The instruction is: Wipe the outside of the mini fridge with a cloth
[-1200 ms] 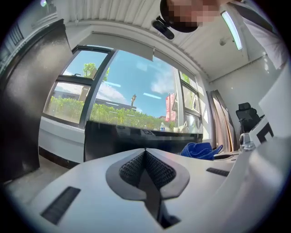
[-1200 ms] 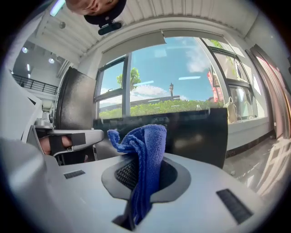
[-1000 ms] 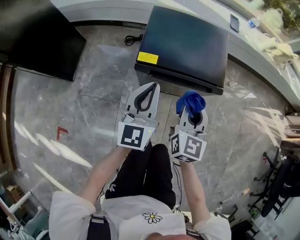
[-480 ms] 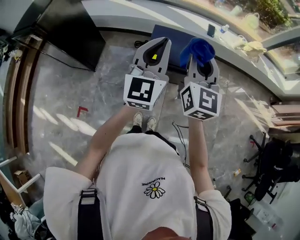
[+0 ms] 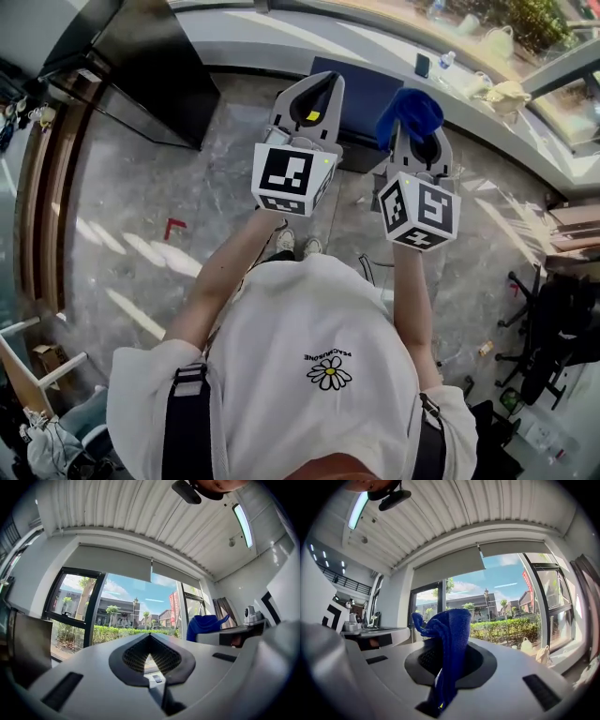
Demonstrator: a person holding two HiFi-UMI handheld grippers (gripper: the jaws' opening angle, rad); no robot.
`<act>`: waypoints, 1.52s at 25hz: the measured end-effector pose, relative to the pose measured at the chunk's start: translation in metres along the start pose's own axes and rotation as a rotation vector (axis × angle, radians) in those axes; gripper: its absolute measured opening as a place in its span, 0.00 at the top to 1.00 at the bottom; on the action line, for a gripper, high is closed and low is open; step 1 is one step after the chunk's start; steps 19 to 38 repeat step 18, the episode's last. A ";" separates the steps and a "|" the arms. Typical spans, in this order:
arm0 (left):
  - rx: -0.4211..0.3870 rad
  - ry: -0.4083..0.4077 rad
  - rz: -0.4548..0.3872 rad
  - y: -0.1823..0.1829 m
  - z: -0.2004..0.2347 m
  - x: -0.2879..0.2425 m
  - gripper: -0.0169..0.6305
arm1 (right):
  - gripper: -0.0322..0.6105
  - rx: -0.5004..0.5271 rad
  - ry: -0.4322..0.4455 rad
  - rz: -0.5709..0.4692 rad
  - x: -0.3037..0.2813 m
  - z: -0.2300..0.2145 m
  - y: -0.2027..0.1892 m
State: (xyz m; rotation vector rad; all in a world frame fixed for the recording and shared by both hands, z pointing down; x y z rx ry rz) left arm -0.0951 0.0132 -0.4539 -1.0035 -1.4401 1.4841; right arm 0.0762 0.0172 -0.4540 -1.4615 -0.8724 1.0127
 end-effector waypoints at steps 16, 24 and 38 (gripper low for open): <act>-0.067 0.025 0.079 -0.019 0.004 0.025 0.97 | 0.87 0.052 0.037 0.015 0.013 0.028 -0.019; -0.065 0.027 0.083 -0.022 0.008 0.027 0.97 | 0.87 0.067 0.052 0.022 0.013 0.036 -0.022; -0.065 0.027 0.083 -0.022 0.008 0.027 0.97 | 0.87 0.067 0.052 0.022 0.013 0.036 -0.022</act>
Point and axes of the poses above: the fingertips, and each gripper's own axes: x backward along the fingers, z to its left, y out of its top, the point moved 8 cm from there along x, backward along the fingers, and after that the axes turned 8 degrees about z, right-handed, at the moved point
